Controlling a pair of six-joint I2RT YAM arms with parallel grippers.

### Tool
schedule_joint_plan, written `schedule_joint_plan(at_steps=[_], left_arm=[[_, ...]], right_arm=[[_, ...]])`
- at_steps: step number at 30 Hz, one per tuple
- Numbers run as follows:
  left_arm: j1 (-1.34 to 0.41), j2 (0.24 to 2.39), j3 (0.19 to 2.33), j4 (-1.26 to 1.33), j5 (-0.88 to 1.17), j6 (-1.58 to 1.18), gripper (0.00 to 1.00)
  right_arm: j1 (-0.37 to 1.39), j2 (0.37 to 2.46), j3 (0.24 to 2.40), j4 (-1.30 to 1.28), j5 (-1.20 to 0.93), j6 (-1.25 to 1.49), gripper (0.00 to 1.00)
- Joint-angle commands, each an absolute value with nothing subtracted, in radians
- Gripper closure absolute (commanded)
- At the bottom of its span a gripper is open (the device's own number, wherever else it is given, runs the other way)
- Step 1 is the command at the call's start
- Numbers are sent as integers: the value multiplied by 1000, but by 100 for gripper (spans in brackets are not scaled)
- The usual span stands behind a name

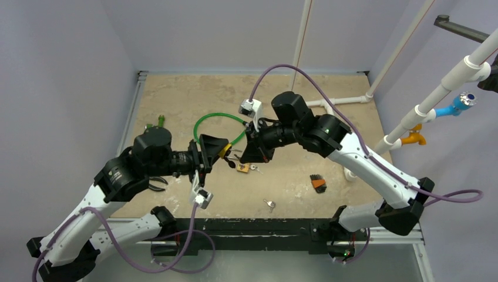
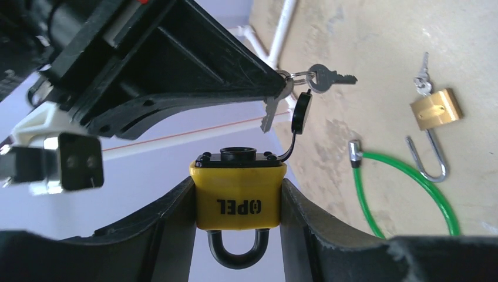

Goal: Unlock with the key

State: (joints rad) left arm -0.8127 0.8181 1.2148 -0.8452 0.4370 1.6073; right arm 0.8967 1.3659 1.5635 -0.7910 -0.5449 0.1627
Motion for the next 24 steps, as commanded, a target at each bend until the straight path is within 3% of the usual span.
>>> schedule_joint_plan(at_steps=[1,8,16,24], left_arm=[[-817,699,1137,-611,556,1617,100],[-817,635,1069,-337,625,1495,100],[-846,641,1144,-395,755,1493,100],[-919,657,1160,-383,748,1540,100]], right_arm=[[898,1251,1531,-783,-463,137,100],[875,1128,1446,-763,-359,123,100],[871,1136,1430,-745,-346,115,100],[870,1140,1444,-755,-335,109,100]])
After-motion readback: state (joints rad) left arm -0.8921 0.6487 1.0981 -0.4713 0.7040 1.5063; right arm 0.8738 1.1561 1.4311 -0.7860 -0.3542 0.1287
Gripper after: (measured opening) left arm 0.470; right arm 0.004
